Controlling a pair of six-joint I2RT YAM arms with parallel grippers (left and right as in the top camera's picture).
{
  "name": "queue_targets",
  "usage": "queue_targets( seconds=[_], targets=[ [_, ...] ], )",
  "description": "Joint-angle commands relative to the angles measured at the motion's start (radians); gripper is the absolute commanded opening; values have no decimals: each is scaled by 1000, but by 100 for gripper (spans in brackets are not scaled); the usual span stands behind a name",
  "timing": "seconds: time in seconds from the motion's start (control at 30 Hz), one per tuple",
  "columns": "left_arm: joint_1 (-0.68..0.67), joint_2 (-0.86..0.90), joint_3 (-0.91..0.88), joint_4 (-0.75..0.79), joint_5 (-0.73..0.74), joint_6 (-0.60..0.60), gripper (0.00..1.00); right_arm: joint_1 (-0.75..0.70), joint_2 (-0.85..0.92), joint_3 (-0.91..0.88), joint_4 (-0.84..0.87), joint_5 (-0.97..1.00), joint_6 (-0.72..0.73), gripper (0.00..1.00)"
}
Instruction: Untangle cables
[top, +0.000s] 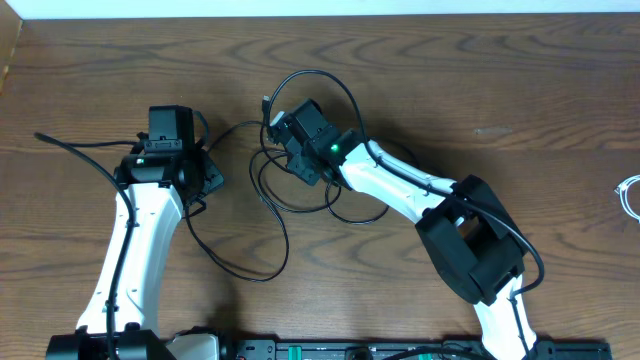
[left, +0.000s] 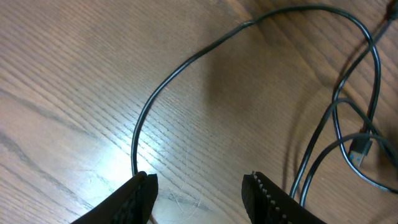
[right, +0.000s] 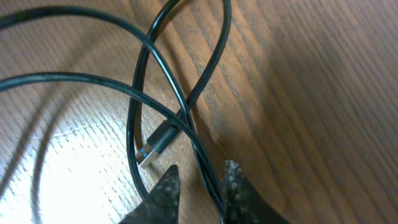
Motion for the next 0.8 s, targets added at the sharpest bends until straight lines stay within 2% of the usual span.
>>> queue_targets(
  seconds=[0.0,0.77],
  targets=[
    [4,6,-1,-3,-24,-31,50,0,29,6,4,11,-7,24],
    [4,6,-1,-10,-23,-31,50,-15,64,6,9,34,-3,26]
  ],
)
